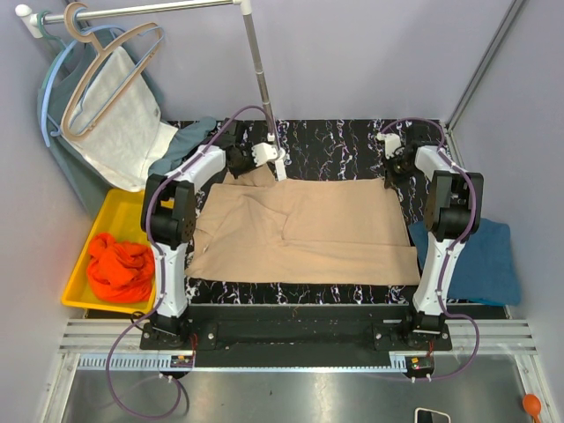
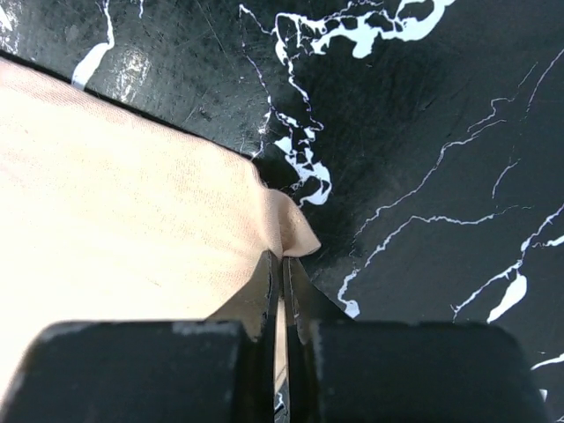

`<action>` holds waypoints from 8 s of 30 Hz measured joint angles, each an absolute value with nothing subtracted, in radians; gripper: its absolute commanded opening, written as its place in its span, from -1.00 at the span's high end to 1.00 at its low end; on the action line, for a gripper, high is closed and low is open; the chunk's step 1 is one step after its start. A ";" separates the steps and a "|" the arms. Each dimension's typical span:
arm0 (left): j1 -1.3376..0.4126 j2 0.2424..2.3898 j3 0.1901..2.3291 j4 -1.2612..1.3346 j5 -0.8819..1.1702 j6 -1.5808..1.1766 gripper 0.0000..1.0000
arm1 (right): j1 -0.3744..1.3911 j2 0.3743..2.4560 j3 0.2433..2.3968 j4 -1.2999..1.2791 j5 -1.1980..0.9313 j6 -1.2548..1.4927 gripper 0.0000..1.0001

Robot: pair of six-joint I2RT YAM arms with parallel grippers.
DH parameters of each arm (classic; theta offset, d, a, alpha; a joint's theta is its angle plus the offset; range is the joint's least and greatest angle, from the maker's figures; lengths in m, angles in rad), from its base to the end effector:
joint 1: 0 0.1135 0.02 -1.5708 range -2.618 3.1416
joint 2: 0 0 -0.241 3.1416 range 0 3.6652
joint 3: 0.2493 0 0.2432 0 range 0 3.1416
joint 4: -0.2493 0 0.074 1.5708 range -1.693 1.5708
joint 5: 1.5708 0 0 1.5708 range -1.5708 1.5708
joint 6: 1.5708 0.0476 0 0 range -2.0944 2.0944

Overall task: Fold and stack the t-shirts
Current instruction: Fold the tshirt

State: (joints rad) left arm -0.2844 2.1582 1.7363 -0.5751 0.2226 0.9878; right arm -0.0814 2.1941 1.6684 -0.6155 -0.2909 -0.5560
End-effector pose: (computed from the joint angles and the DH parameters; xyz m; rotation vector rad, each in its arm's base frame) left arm 0.4372 -0.1387 0.1712 1.5697 1.9851 -0.0083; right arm 0.4441 -0.0225 0.1341 -0.7024 2.5455 0.1867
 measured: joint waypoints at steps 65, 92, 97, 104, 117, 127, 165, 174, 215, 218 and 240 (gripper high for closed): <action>-0.534 1.414 1.042 -0.687 -0.093 0.855 1.00 | -0.081 1.568 1.023 -0.646 -0.224 -0.649 1.00; -0.581 1.349 0.923 -0.764 -0.102 0.797 0.98 | -0.081 1.510 0.961 -0.620 -0.194 -0.662 1.00; -0.589 1.345 0.904 -0.771 -0.102 0.780 0.96 | -0.081 1.476 0.953 -0.627 -0.195 -0.662 0.66; -0.599 1.407 0.903 -0.770 -0.102 0.748 0.96 | -0.081 1.469 0.908 -0.636 -0.182 -0.665 0.04; -0.624 1.447 0.898 -0.772 -0.102 0.700 0.95 | -0.081 1.405 0.894 -0.688 -0.182 -0.644 -0.03; -0.644 1.430 0.874 -0.772 -0.102 0.670 0.94 | -0.081 1.211 0.933 -0.778 -0.235 -0.605 -0.12; -0.696 1.232 0.873 -0.973 0.014 0.710 0.67 | -0.081 1.641 1.012 -0.609 -0.281 -0.567 -0.07; -0.697 1.166 0.873 -1.046 0.159 0.829 0.25 | -0.081 1.641 1.012 -0.609 -0.279 -0.567 -0.07; -0.397 1.669 1.109 -0.770 0.385 0.866 1.00 | -0.081 1.605 0.969 -0.596 -0.273 -0.576 -0.04; -0.428 1.636 1.091 -0.796 0.374 0.859 1.00 | -0.081 1.599 0.964 -0.595 -0.273 -0.575 -0.04; -0.716 1.499 1.008 -0.933 0.273 0.773 -0.57 | -0.081 1.555 0.958 -0.599 -0.252 -0.579 -0.04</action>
State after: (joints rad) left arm -0.7158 1.4986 1.0077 -0.9329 0.2733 0.7731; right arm -0.0814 1.5551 0.9585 -0.5995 -0.2523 -0.5789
